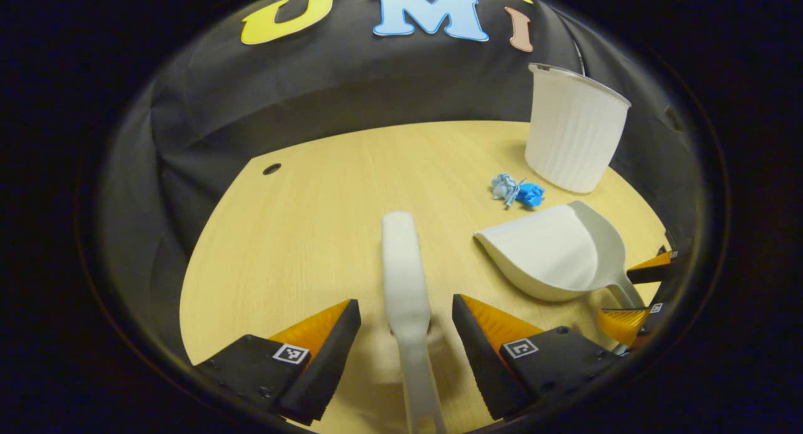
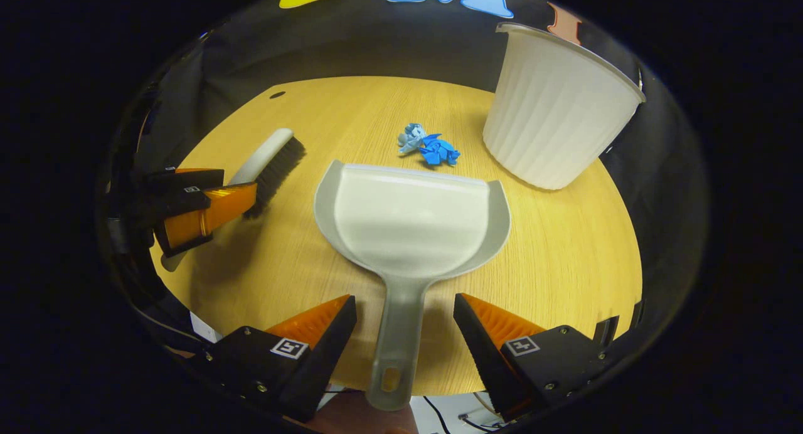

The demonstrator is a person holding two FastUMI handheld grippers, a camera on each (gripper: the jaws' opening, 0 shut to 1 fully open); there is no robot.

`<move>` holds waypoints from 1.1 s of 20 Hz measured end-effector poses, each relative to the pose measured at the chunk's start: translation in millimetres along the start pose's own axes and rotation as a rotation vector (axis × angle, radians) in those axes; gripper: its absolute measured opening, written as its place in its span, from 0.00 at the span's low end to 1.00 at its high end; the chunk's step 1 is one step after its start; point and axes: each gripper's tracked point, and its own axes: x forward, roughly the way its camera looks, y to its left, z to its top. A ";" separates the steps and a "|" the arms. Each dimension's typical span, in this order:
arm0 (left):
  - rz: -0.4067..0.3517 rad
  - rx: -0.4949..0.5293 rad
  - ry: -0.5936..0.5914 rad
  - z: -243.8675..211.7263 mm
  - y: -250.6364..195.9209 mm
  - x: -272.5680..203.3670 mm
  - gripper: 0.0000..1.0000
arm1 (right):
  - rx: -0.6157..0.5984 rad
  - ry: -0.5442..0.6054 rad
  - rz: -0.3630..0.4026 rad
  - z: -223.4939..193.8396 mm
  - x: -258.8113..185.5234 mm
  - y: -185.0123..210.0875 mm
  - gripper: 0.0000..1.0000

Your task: Pick up the small broom and dustpan from the desktop, sweep the trash into the dustpan with the broom, and then empty the trash into the garbage bin.

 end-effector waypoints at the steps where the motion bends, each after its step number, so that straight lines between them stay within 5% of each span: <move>1: -0.001 0.005 0.014 -1.6 -0.3 5.0 1.00 | 0.007 0.013 0.001 -1.4 5.5 -0.1 0.98; 6: 0.001 0.017 0.063 -4.7 2.0 18.5 0.80 | 0.025 0.061 0.009 2.5 19.8 -4.4 0.93; 8: 0.004 0.029 0.070 -3.1 0.5 22.8 0.73 | 0.021 0.066 0.005 4.8 23.8 -8.0 0.80; 11: 0.007 0.046 0.070 -0.7 -1.0 25.8 0.62 | 0.003 0.082 0.007 4.3 27.9 -9.9 0.75; 12: -0.002 0.051 0.077 0.2 -2.5 26.8 0.49 | 0.002 0.076 0.003 5.6 26.2 -10.6 0.59; 15: 0.001 0.046 0.075 3.9 -3.6 32.1 0.53 | -0.013 0.075 -0.012 4.8 23.9 -14.2 0.50; 16: -0.009 0.043 0.075 5.6 -4.9 32.6 0.51 | -0.020 0.078 -0.003 4.6 24.4 -13.4 0.35; 18: -0.013 0.045 0.082 8.4 -5.1 36.2 0.57 | -0.027 0.081 0.002 5.5 26.9 -16.9 0.36; 22: -0.033 0.074 0.083 25.3 -10.1 50.0 0.51 | -0.061 0.083 0.015 5.6 25.1 -25.7 0.35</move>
